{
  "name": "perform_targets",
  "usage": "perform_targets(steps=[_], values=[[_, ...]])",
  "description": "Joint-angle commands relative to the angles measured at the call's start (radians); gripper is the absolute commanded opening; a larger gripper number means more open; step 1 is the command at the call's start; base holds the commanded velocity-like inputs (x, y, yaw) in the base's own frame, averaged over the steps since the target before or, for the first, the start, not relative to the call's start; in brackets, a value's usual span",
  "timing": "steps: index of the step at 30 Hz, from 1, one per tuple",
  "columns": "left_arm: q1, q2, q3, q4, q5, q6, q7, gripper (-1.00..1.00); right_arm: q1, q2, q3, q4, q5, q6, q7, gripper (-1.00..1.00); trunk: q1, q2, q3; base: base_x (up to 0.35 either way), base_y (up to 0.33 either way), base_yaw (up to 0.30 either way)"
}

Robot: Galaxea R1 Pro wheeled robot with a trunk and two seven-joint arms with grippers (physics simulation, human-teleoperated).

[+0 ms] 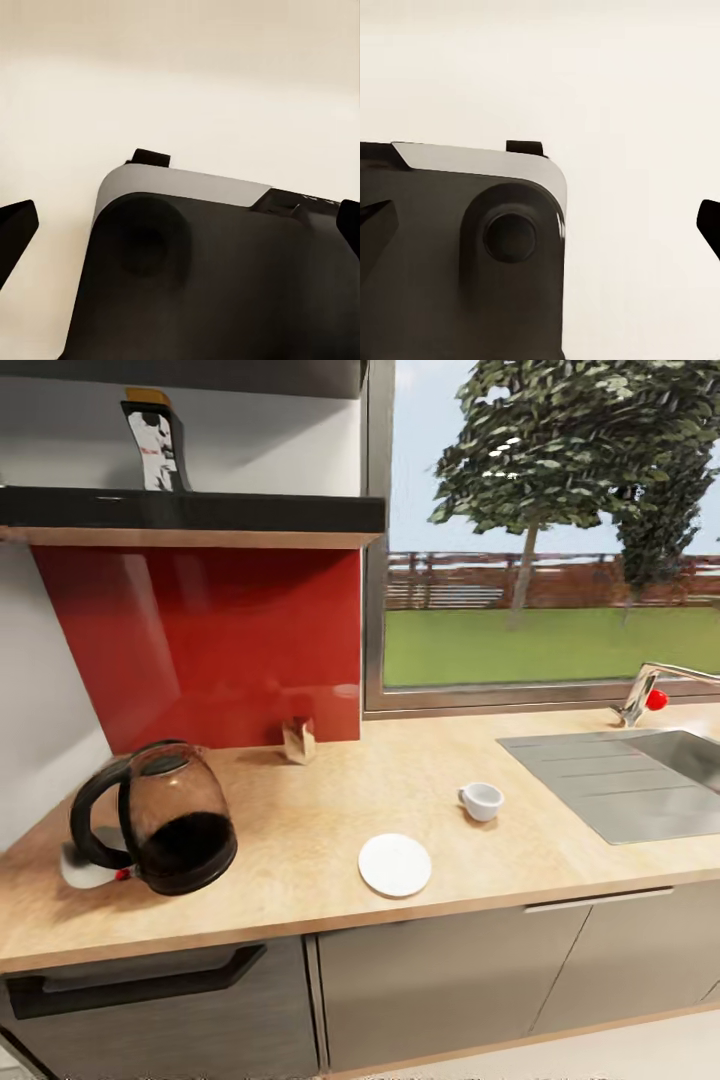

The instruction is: Set up a coffee station on the kitchen countertop: keep the coffee maker on the countertop, move the bottle of coffee from the kitchen shelf to the counter next to the coffee maker, place a paper coffee filter on top of the coffee maker, put the saucer next to the coffee maker with the coffee cup on the saucer, and place the electric kettle next to the coffee maker.

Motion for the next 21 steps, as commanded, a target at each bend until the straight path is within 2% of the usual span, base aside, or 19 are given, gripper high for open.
perform_targets(steps=[1,14,21], values=[[0.000,0.000,-0.004,-0.001,0.007,-0.001,0.000,1.00,-0.001,0.000,-0.001,0.001,0.007,-0.002,-0.005,1.00,0.000,-0.001,-0.001,-0.095,0.336,0.000],[0.000,0.000,-0.004,-0.001,0.008,-0.002,0.000,1.00,-0.001,0.000,-0.001,0.001,0.007,-0.002,-0.005,1.00,0.000,-0.001,-0.001,-0.170,0.305,0.000],[0.000,-0.001,-0.006,-0.001,0.006,-0.007,0.000,1.00,-0.001,0.002,-0.001,0.001,0.007,-0.002,-0.005,1.00,0.000,-0.001,-0.001,-0.159,0.084,0.172]])
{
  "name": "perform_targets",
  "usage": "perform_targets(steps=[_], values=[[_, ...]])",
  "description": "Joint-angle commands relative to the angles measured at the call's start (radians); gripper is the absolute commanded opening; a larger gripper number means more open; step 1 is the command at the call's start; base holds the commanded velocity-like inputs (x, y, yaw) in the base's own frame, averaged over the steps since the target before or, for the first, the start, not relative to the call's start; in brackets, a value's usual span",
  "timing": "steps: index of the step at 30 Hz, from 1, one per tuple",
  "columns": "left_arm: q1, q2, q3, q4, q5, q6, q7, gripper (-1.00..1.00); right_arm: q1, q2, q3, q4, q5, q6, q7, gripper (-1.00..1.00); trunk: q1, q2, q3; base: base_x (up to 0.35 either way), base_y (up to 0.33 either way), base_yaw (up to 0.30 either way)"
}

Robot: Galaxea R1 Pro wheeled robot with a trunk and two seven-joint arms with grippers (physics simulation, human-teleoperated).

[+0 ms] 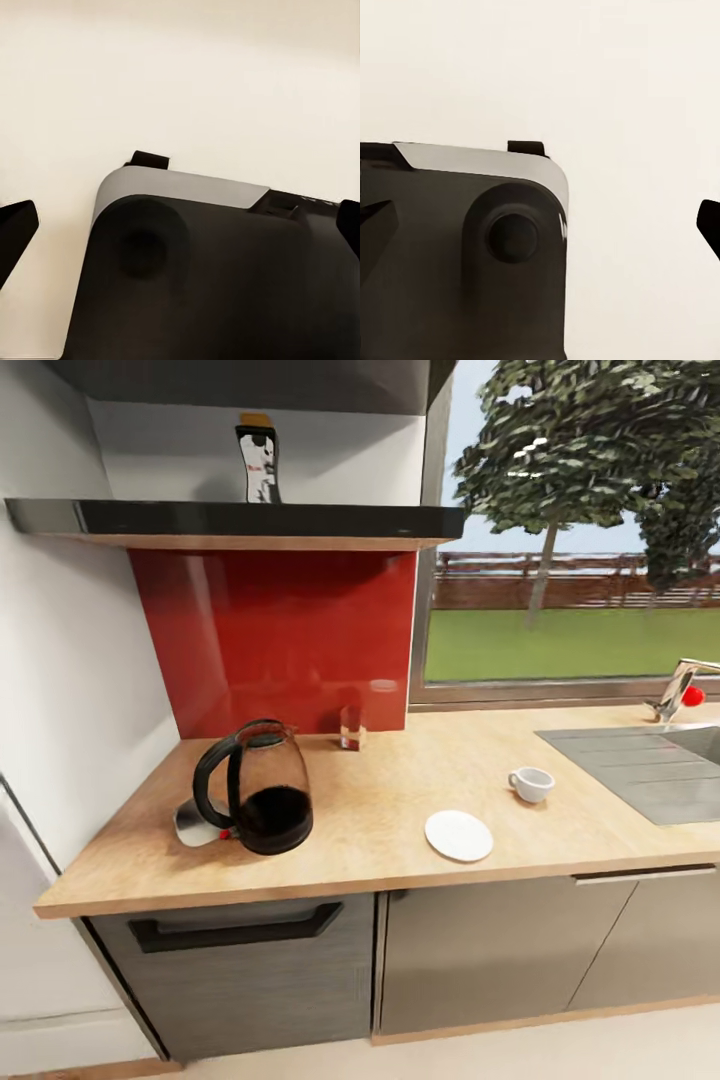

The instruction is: Set up a coffee station on the kitchen countertop: keep the coffee maker on the countertop, move the bottle of coffee from the kitchen shelf to the counter next to the coffee maker, place a paper coffee filter on top of the coffee maker, put the saucer next to the coffee maker with the coffee cup on the saucer, and place the electric kettle next to the coffee maker.

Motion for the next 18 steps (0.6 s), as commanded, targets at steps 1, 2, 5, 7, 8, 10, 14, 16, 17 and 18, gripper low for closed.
perform_targets(steps=[1,2,5,7,8,10,14,16,17,18], values=[[0.000,0.000,-0.003,-0.001,0.008,-0.007,0.000,1.00,-0.001,0.000,0.000,0.001,0.007,-0.002,-0.005,1.00,0.000,0.000,-0.001,-0.043,0.017,0.267],[0.000,0.000,-0.003,-0.001,0.008,-0.011,0.000,1.00,-0.001,0.000,0.000,0.001,0.007,-0.002,-0.005,1.00,0.000,0.000,-0.001,-0.034,0.013,0.271],[0.000,0.000,-0.004,-0.001,0.008,-0.028,0.001,1.00,-0.001,-0.001,0.000,0.001,0.007,-0.002,-0.005,1.00,0.000,0.000,-0.001,-0.017,0.007,0.224],[0.000,0.000,-0.005,-0.001,0.008,-0.033,0.000,1.00,-0.001,-0.001,0.000,0.001,0.007,-0.002,-0.005,1.00,0.000,0.000,-0.001,-0.007,0.003,0.108],[0.000,0.000,-0.005,-0.001,0.008,-0.034,0.000,1.00,-0.001,-0.002,0.000,0.001,0.007,-0.001,-0.005,1.00,0.000,0.000,-0.001,-0.004,0.001,0.054],[0.000,0.000,-0.006,-0.001,0.008,-0.034,0.001,1.00,-0.001,-0.003,0.000,0.001,0.006,0.000,-0.005,1.00,0.000,0.000,-0.001,-0.002,0.001,0.035],[0.000,0.000,-0.008,0.008,0.007,-0.030,0.000,1.00,-0.001,-0.005,0.003,0.001,0.010,0.011,-0.005,1.00,0.000,0.000,-0.001,-0.097,-0.029,0.010],[0.000,0.000,-0.012,0.028,0.001,-0.030,0.000,1.00,-0.001,-0.004,0.005,0.001,0.011,0.012,-0.005,1.00,0.000,0.000,-0.001,-0.253,-0.082,0.002],[0.000,0.000,-0.014,0.033,-0.001,-0.031,0.000,1.00,-0.001,-0.004,0.005,0.001,0.011,0.012,-0.005,1.00,0.000,0.000,-0.001,-0.272,-0.088,0.001],[0.000,0.000,-0.014,0.037,-0.001,-0.032,0.000,1.00,-0.001,-0.003,0.005,0.001,0.011,0.012,-0.005,1.00,0.000,0.000,-0.001,-0.272,-0.084,0.001]])
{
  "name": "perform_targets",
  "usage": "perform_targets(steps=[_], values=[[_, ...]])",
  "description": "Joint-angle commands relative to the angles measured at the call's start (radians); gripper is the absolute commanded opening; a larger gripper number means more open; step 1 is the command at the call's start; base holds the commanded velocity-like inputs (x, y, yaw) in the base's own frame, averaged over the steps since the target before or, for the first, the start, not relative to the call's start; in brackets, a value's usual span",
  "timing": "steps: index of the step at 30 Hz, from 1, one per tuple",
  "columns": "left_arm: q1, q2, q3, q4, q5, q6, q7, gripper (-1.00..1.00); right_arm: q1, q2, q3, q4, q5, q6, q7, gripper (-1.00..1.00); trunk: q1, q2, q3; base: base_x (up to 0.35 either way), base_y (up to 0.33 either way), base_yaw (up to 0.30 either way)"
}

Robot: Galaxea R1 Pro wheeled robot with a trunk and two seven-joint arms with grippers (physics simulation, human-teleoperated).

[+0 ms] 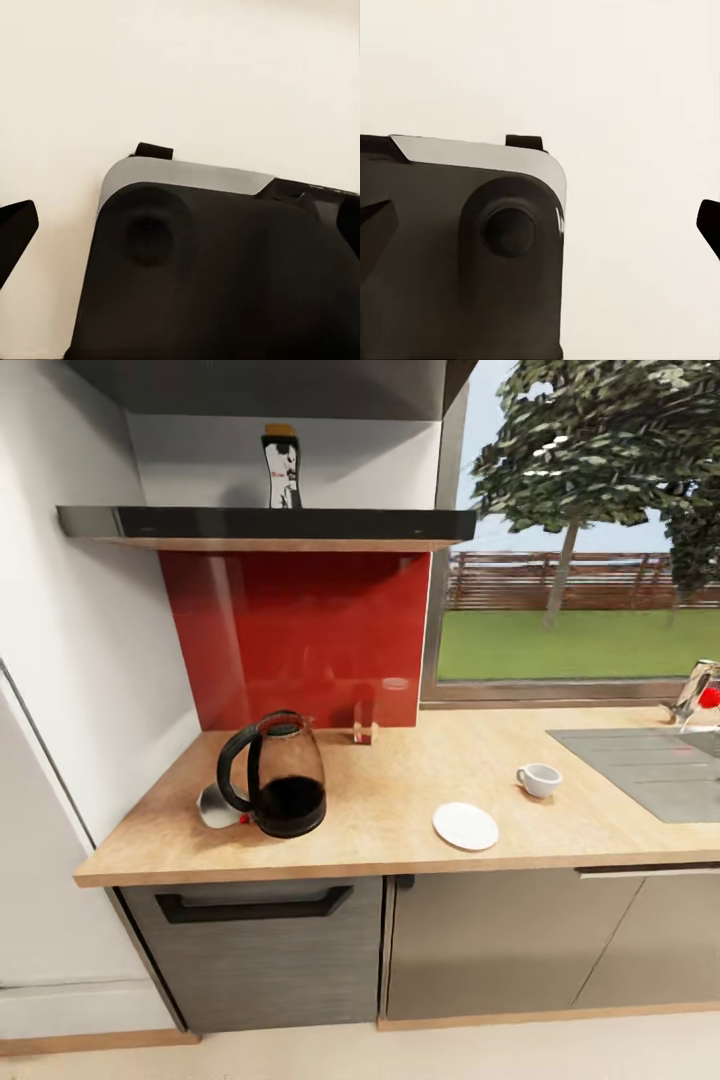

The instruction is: Set up a coffee station on the kitchen countertop: keep the coffee maker on the countertop, move the bottle of coffee from the kitchen shelf to the counter next to the coffee maker, place a paper coffee filter on top of the coffee maker, put the saucer next to the coffee maker with the coffee cup on the saucer, and place the electric kettle next to the coffee maker.

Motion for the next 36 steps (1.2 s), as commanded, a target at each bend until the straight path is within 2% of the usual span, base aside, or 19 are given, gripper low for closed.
perform_targets(steps=[1,14,15,16,17,18,20,25,26,28,30,31,32,35,36], values=[[0.000,0.000,-0.006,0.004,0.007,-0.004,0.000,1.00,-0.001,0.002,0.001,0.001,0.007,-0.002,-0.005,1.00,-0.001,0.000,-0.001,-0.216,-0.059,0.001],[0.000,0.008,0.005,0.012,0.022,-0.008,0.006,1.00,-0.001,0.005,-0.005,-0.009,0.006,0.000,0.000,1.00,-0.001,0.000,-0.001,-0.041,-0.011,0.000],[0.000,0.017,0.014,0.005,0.097,0.065,0.070,1.00,-0.001,0.044,-0.005,-0.351,-0.012,0.288,-0.013,1.00,-0.001,0.000,-0.001,0.000,0.000,0.000],[0.000,0.017,0.014,0.005,0.099,0.071,0.073,1.00,-0.001,0.049,-0.005,-0.397,-0.014,0.328,-0.019,1.00,-0.001,0.000,-0.001,0.000,0.000,0.000],[0.000,0.017,0.014,0.004,0.102,0.080,0.077,1.00,-0.001,0.059,-0.006,-0.491,-0.017,0.396,-0.033,1.00,-0.001,0.000,-0.001,0.000,0.000,0.000],[0.000,0.018,0.012,0.004,0.102,0.088,0.081,1.00,-0.001,0.083,-0.004,-0.723,-0.020,0.497,-0.072,1.00,-0.001,0.000,-0.001,0.000,0.000,0.000],[0.000,0.018,0.009,0.005,0.101,0.086,0.081,1.00,-0.002,0.101,0.001,-0.916,-0.019,0.575,-0.091,1.00,-0.001,0.000,-0.001,0.000,0.000,0.000],[0.000,0.018,0.002,0.009,0.100,0.049,0.081,1.00,-0.002,0.118,0.008,-1.172,-0.022,0.721,-0.097,1.00,-0.001,0.000,-0.001,0.000,0.000,0.000],[0.000,0.018,0.002,0.011,0.100,0.037,0.081,1.00,-0.006,0.129,0.010,-1.236,-0.021,0.748,-0.099,1.00,-0.001,0.000,-0.001,0.000,0.000,0.000],[0.000,0.018,0.002,0.012,0.100,0.029,0.081,1.00,-0.010,0.146,0.011,-1.299,-0.017,0.769,-0.103,1.00,-0.001,0.000,-0.001,0.000,0.000,0.000],[0.000,0.018,0.002,0.013,0.100,0.020,0.081,1.00,-0.018,0.178,0.012,-1.403,-0.010,0.811,-0.113,1.00,-0.001,0.000,-0.001,0.000,0.000,0.000],[0.000,0.019,0.002,0.013,0.100,0.018,0.081,1.00,-0.026,0.178,0.013,-1.418,-0.009,0.821,-0.118,1.00,-0.001,0.000,-0.001,0.000,0.000,0.000],[0.000,0.019,0.002,0.013,0.099,0.017,0.081,1.00,-0.039,0.178,0.014,-1.430,-0.008,0.832,-0.122,1.00,-0.001,0.000,-0.001,0.000,0.000,0.000],[0.000,0.020,0.003,0.012,0.099,0.011,0.081,1.00,-0.170,0.178,0.037,-1.463,-0.006,0.942,-0.153,1.00,-0.001,0.000,-0.001,0.000,0.000,0.000],[0.000,0.021,0.003,0.011,0.099,0.011,0.081,1.00,-0.195,0.178,0.040,-1.465,-0.006,0.966,-0.157,1.00,-0.001,0.000,-0.001,0.000,0.000,0.000]])
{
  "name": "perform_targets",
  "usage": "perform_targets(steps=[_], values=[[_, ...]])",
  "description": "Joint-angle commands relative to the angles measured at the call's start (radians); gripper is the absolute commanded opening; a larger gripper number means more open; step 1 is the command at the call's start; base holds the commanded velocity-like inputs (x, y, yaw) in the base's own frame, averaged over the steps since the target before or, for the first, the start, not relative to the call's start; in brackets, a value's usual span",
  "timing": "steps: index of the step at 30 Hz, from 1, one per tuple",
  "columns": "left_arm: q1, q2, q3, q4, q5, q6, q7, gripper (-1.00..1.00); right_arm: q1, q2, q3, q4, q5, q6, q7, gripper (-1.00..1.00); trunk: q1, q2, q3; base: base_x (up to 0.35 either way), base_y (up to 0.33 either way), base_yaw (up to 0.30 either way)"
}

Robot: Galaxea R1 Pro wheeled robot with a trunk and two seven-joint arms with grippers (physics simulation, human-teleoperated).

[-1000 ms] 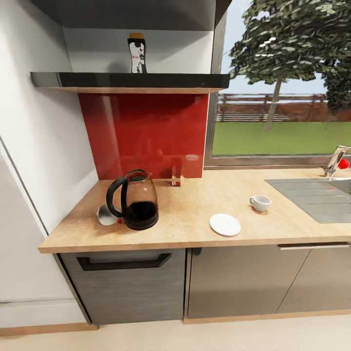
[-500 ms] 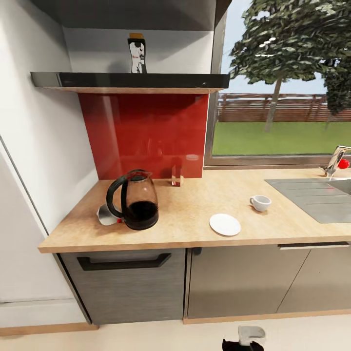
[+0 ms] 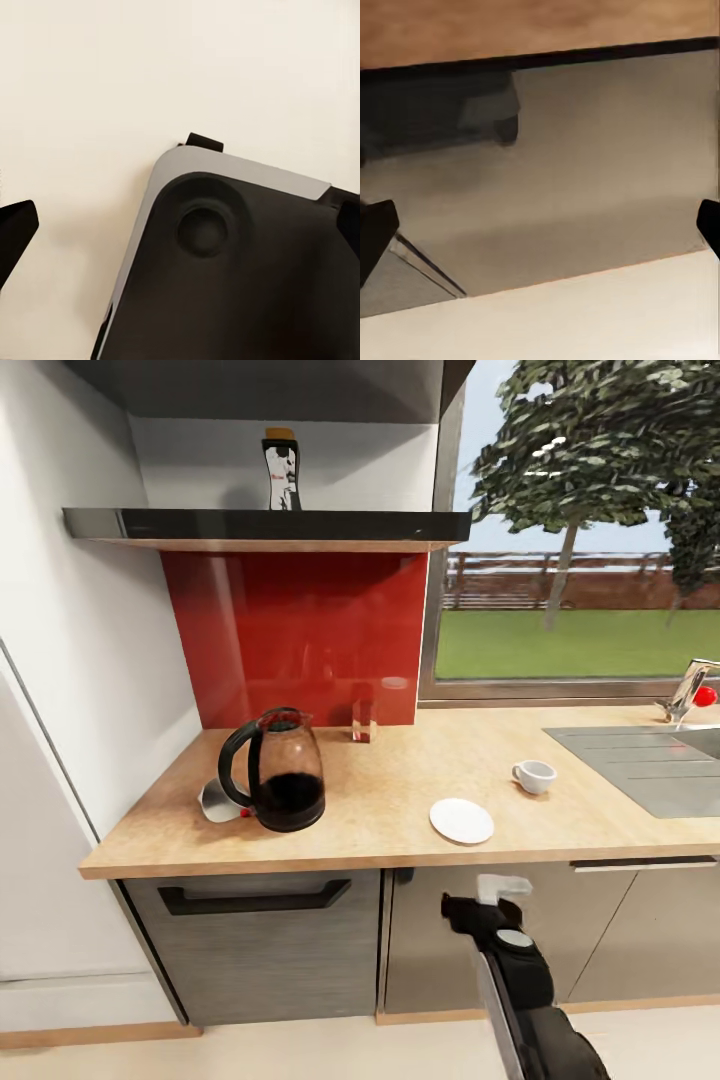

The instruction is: Set up a coffee station on the kitchen countertop: keep the coffee maker on the countertop, move the bottle of coffee from the kitchen shelf to the counter next to the coffee maker, place a paper coffee filter on top of the coffee maker, put the saucer next to the coffee maker with the coffee cup on the saucer, and place the electric kettle next to the coffee maker.

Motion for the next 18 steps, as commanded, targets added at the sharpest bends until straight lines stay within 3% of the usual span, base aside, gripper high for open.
perform_targets(steps=[1,8,10,11,12,13,16,17,18], values=[[0.000,0.001,-0.003,-0.003,0.004,-0.002,0.003,1.00,-0.057,0.000,0.007,-0.004,0.006,0.054,-0.008,1.00,0.000,-0.001,-0.001,0.000,0.000,0.000],[0.000,0.005,-0.002,-0.011,0.005,-0.005,0.003,1.00,-0.366,0.000,0.020,-0.008,0.002,0.318,-0.020,1.00,0.000,-0.001,-0.001,0.000,0.000,0.000],[0.000,0.009,-0.001,-0.015,0.005,-0.005,0.003,1.00,-0.448,0.000,0.020,0.007,-0.006,0.319,-0.021,1.00,0.000,-0.001,-0.001,0.000,0.000,0.000],[0.000,0.012,0.000,-0.019,0.005,-0.003,0.003,1.00,-0.510,0.000,0.021,0.047,-0.010,0.319,-0.021,1.00,0.000,-0.001,-0.001,0.000,0.000,0.000],[0.000,0.015,-0.001,-0.024,0.007,-0.001,0.003,1.00,-0.637,0.000,0.020,0.165,-0.028,0.319,-0.021,1.00,0.000,-0.001,-0.001,0.000,0.000,0.000],[0.000,0.017,-0.001,-0.024,0.008,-0.001,0.003,1.00,-0.669,0.000,0.020,0.199,-0.035,0.319,-0.021,1.00,0.000,-0.001,-0.001,0.000,0.000,0.000],[0.000,0.035,0.000,-0.026,0.013,0.001,0.003,1.00,-0.848,0.000,0.017,0.431,-0.087,0.319,-0.021,1.00,0.000,-0.001,-0.001,0.000,0.000,0.000],[0.000,0.044,0.001,-0.026,0.018,0.001,0.003,1.00,-0.963,0.000,0.009,0.609,-0.109,0.319,-0.020,1.00,0.000,-0.001,-0.001,0.000,0.000,0.000],[0.000,0.045,0.002,-0.026,0.018,0.002,0.003,1.00,-1.002,0.000,0.004,0.677,-0.113,0.319,-0.019,1.00,0.000,-0.001,-0.001,0.000,0.000,0.000]])
